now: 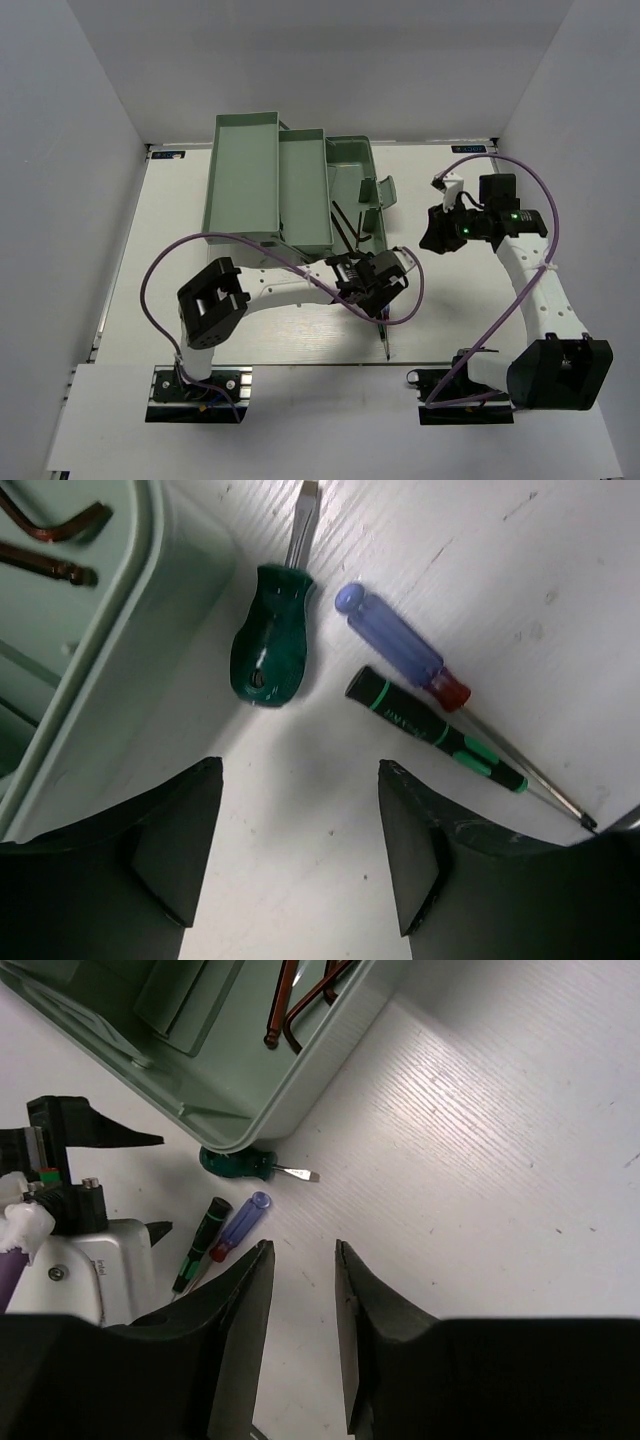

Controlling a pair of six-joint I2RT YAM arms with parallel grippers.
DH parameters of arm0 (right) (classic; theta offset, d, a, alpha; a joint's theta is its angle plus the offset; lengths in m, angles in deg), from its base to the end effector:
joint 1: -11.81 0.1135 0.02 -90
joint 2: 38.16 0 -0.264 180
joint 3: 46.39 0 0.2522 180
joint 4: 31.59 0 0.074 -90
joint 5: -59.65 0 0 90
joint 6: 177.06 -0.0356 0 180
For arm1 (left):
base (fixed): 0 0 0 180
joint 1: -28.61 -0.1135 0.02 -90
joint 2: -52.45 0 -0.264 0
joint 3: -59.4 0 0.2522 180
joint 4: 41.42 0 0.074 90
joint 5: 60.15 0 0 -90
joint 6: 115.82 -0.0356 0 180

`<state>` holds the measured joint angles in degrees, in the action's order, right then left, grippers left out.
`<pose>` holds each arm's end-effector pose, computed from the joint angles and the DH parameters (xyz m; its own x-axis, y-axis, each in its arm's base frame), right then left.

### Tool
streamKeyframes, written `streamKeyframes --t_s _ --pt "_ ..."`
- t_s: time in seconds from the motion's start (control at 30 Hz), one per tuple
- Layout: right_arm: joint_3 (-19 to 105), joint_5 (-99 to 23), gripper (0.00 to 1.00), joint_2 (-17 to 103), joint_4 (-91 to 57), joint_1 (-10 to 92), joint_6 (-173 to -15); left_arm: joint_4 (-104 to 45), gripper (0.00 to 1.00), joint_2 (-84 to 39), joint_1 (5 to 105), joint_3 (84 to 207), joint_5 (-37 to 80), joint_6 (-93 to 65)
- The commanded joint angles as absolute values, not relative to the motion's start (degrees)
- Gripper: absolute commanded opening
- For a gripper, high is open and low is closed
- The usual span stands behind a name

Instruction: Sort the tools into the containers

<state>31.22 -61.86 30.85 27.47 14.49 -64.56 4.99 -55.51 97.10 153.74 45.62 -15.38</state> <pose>0.2401 0.0299 0.3172 -0.5693 -0.3533 -0.7424 -0.6387 0.7586 0.1288 0.1559 -0.3691 0.2115 -0.4656 0.7058 -0.5339 0.7740 0.6173 0.1410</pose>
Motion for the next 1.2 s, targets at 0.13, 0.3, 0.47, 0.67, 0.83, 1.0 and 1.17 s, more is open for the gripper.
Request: streamKeyframes --t_s 0.13,0.3,0.47,0.67,0.83,1.0,1.17 --pt "28.98 -64.98 0.37 28.72 28.23 13.04 -65.79 1.96 0.73 -58.37 96.73 158.50 45.94 -17.90" --pt "28.19 -65.33 0.37 28.11 28.31 12.51 -65.96 1.44 0.71 -60.57 96.21 159.65 45.93 -17.91" --pt "27.13 -66.30 0.37 27.41 28.14 10.67 -66.14 1.44 0.70 -61.71 96.20 159.65 46.46 -18.43" --pt "26.25 -67.09 0.39 26.97 28.32 9.88 -66.41 0.91 0.69 -63.47 95.67 160.79 46.99 -18.96" --pt "25.46 -67.71 0.39 26.70 28.23 9.35 -66.76 0.39 0.68 -65.14 95.67 161.32 46.99 -18.96" --pt "24.94 -68.24 0.39 26.44 28.32 9.00 -67.28 0.38 0.65 -67.07 95.15 161.93 46.99 -18.96" --pt "24.58 -68.76 0.39 26.26 28.23 8.65 -67.20 0.38 0.61 -68.22 95.15 162.45 47.52 -18.43"
